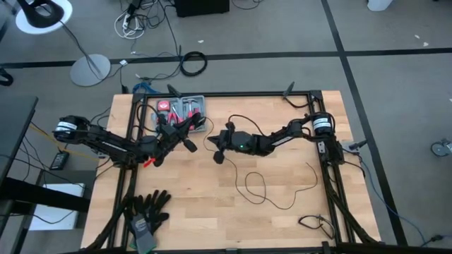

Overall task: Coil cords
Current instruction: Coil the black wire onto the spool

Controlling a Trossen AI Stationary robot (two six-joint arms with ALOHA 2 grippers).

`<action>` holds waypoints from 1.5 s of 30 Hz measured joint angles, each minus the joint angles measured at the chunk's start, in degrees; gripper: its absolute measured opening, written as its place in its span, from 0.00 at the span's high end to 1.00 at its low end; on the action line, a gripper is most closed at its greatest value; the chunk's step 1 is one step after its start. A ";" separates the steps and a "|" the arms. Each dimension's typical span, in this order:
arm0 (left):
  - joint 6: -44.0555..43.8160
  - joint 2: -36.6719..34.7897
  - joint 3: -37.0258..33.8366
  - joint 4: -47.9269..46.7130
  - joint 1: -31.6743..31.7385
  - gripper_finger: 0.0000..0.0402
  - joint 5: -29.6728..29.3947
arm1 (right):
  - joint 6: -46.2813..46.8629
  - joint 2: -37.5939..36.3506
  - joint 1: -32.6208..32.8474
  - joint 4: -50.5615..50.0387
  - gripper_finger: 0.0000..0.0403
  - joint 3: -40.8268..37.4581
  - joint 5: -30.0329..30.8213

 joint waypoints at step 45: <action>10.61 0.00 0.04 6.02 -2.48 1.00 6.09 | 4.27 -2.80 -3.26 30.21 0.61 -12.57 -10.65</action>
